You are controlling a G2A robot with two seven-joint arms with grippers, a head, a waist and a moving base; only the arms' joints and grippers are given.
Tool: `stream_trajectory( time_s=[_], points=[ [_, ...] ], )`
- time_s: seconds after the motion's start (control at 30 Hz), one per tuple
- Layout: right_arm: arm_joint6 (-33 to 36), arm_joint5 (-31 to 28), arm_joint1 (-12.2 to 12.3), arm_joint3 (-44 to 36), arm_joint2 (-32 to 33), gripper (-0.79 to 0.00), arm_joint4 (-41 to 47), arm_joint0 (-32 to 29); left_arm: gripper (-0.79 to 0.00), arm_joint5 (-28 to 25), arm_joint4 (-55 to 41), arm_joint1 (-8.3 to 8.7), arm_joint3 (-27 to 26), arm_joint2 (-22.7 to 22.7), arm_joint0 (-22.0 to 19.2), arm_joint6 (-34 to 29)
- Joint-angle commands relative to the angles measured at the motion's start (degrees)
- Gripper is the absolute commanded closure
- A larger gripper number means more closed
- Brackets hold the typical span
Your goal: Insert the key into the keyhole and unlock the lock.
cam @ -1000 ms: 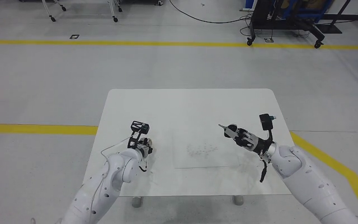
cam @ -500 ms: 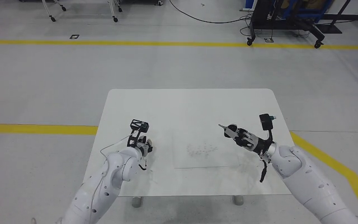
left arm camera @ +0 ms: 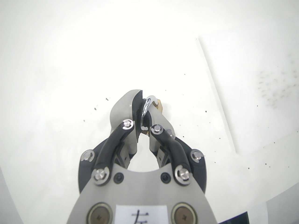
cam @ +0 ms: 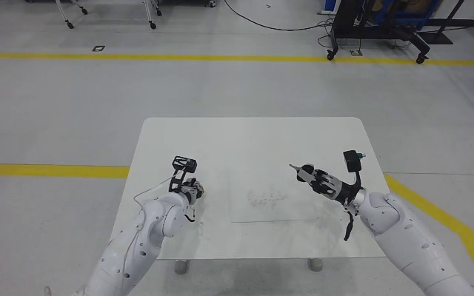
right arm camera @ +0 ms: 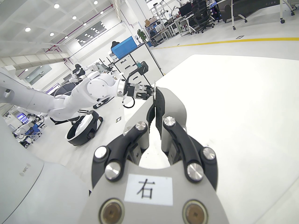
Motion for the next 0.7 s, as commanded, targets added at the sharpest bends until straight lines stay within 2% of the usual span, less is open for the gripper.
stream_trajectory(
  time_s=[0.0, 0.13, 0.2, 0.53, 0.6, 0.67],
  points=[
    [0.0, 0.0, 0.0, 0.0, 0.0, 0.000, 0.0, 0.0, 0.000, -0.3, -2.2, 0.04, -1.0, -1.6, 1.2, 2.4],
    [0.0, 0.0, 0.0, 0.0, 0.0, 0.000, 0.0, 0.0, 0.000, -5.9, -13.9, -0.10, -0.7, -5.7, 2.7, 8.0],
    [0.0, 0.0, 0.0, 0.0, 0.0, 0.000, 0.0, 0.0, 0.000, -10.4, -13.3, 0.10, -0.3, -6.5, 2.4, 10.0],
    [0.0, 0.0, 0.0, 0.0, 0.0, 0.000, 0.0, 0.0, 0.000, -10.6, -13.8, 0.05, -0.3, -6.6, 2.5, 10.5],
    [0.0, 0.0, 0.0, 0.0, 0.0, 0.000, 0.0, 0.0, 0.000, -12.9, -20.3, -0.24, 1.1, -7.1, 2.1, 10.0],
    [0.0, 3.3, -0.4, -0.4, -0.9, 0.000, -0.2, 0.7, 0.000, -18.6, -33.1, -0.66, 5.0, -8.6, 0.8, 9.1]
  ],
)
